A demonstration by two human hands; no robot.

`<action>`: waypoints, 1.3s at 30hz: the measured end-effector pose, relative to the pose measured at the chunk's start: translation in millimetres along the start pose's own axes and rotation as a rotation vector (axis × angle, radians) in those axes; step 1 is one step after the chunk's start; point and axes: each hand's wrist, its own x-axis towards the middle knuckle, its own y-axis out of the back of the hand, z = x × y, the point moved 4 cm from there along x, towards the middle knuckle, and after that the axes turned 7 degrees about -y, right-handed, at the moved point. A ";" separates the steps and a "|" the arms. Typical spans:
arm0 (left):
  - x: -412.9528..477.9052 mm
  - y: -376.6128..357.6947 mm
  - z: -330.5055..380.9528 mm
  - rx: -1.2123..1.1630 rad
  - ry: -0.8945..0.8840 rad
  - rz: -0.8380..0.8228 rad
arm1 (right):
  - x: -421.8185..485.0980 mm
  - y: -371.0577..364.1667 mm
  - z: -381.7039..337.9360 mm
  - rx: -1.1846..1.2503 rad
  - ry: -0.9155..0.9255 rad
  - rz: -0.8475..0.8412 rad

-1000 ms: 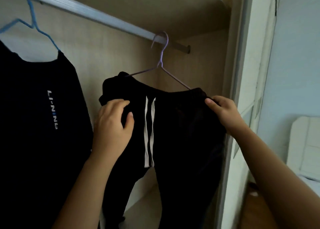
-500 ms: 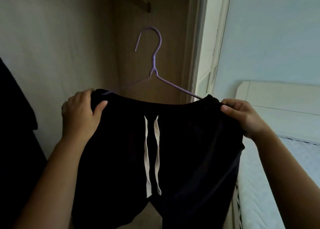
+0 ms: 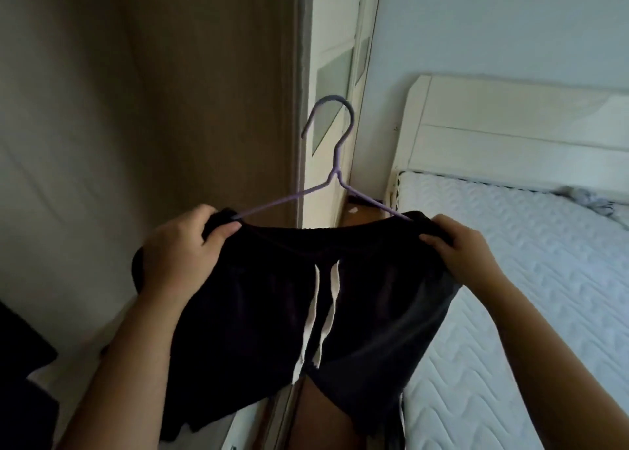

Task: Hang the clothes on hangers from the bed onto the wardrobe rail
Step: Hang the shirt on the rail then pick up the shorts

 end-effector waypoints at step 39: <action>-365.0 -58.4 256.0 -0.496 -0.585 -0.852 | -663.9 72.8 150.9 0.096 -1.162 0.393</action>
